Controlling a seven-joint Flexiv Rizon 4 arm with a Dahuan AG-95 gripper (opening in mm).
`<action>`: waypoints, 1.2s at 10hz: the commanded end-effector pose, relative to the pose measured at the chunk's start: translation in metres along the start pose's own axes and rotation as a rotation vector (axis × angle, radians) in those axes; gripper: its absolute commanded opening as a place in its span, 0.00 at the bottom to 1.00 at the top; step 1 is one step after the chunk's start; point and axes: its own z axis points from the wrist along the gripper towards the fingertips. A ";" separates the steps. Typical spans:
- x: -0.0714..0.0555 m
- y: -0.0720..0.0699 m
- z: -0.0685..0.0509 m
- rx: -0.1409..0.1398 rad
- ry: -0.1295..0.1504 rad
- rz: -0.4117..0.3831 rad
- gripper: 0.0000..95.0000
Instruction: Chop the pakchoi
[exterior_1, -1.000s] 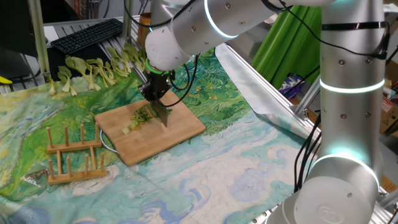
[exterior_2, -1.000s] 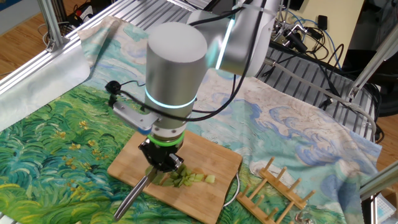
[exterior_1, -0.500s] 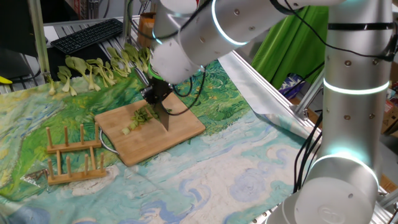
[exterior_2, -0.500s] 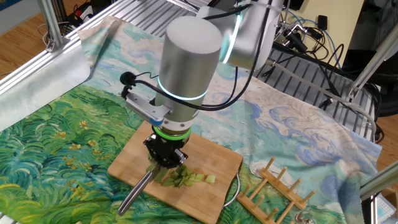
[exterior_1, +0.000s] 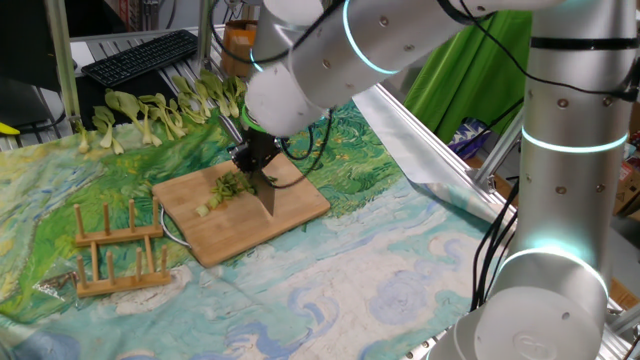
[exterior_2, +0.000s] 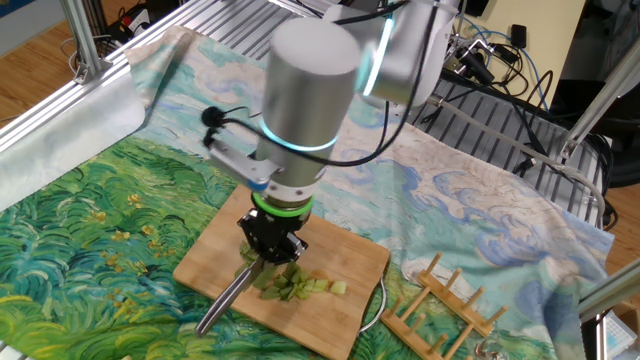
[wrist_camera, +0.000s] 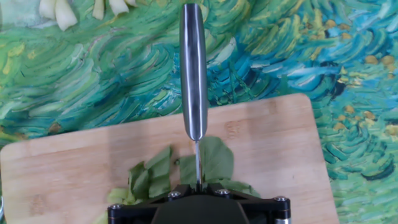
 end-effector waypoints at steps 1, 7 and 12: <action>-0.006 0.004 0.000 -0.032 0.032 0.037 0.00; -0.011 0.011 -0.005 -0.044 0.065 0.074 0.00; -0.013 0.007 -0.015 -0.034 0.106 0.044 0.00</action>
